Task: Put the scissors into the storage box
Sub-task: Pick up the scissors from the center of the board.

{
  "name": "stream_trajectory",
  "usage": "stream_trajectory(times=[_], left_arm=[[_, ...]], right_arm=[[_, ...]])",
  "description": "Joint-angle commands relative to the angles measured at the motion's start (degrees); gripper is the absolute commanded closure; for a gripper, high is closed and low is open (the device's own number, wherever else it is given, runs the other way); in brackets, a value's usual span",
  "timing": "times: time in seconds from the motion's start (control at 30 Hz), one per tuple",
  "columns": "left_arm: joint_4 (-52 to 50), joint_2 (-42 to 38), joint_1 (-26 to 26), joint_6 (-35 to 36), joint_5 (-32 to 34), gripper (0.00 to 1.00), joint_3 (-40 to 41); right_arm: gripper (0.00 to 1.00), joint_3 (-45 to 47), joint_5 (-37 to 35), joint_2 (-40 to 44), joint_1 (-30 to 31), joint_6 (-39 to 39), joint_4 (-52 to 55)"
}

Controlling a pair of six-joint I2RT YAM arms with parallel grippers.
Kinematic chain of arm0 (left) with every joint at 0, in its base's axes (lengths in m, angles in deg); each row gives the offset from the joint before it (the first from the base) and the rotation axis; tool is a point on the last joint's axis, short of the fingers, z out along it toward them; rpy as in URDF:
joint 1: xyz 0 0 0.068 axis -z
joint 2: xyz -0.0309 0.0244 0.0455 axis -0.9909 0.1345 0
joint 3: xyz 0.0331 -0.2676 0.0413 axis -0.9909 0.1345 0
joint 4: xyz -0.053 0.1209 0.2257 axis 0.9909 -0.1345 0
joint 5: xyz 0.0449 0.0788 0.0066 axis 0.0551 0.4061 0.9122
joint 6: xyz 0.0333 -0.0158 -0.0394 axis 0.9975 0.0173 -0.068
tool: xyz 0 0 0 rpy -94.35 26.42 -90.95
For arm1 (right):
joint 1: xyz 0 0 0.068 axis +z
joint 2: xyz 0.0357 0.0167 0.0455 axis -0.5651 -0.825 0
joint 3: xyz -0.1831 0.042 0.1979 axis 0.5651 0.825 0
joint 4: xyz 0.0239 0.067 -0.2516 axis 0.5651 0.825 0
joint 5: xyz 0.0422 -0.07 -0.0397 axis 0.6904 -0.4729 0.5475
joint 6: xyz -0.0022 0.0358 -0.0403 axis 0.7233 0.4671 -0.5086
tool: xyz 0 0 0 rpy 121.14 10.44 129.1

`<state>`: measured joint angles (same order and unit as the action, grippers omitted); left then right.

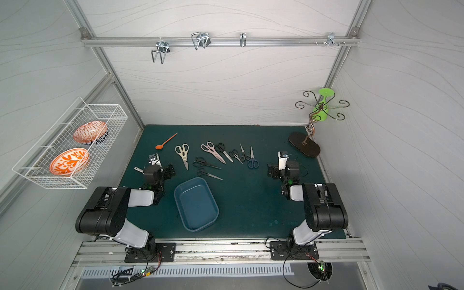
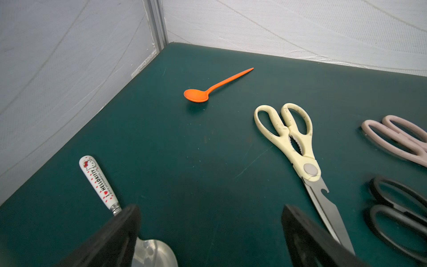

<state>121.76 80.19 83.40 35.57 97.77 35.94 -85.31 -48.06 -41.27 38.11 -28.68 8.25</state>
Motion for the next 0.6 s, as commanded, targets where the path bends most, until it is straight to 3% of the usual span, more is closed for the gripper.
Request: stream_trajectory(times=[0.0,0.1,0.23,0.33,0.47,0.57], left_arm=[[1.18,-0.56,-0.42,0.27,-0.09,0.00,-0.62],[-3.45,-2.33,-0.42,0.15,0.50,0.00,-2.31],[-22.77,-6.70,-0.14,-1.20,4.51,0.01,-11.59],[-40.66,-9.28,-0.03,-7.84,6.49,0.01,-19.86],[-59.01,-10.02,-0.07,-16.03,-0.72,0.00,-30.06],[-69.03,-8.97,-0.05,-21.67,-7.49,0.01,-35.16]], right_arm=[[0.01,-0.31,1.01,-0.05,-0.32,0.37,-0.57],[0.03,-2.44,-4.34,2.77,-0.19,2.38,4.65],[0.08,-12.33,-10.62,7.54,0.07,6.84,24.79],[0.16,-22.15,-9.71,6.95,1.31,10.68,41.01],[0.24,-37.04,-10.58,0.79,5.07,13.07,61.99],[0.27,-45.09,-10.84,-3.73,7.23,15.22,71.95]])
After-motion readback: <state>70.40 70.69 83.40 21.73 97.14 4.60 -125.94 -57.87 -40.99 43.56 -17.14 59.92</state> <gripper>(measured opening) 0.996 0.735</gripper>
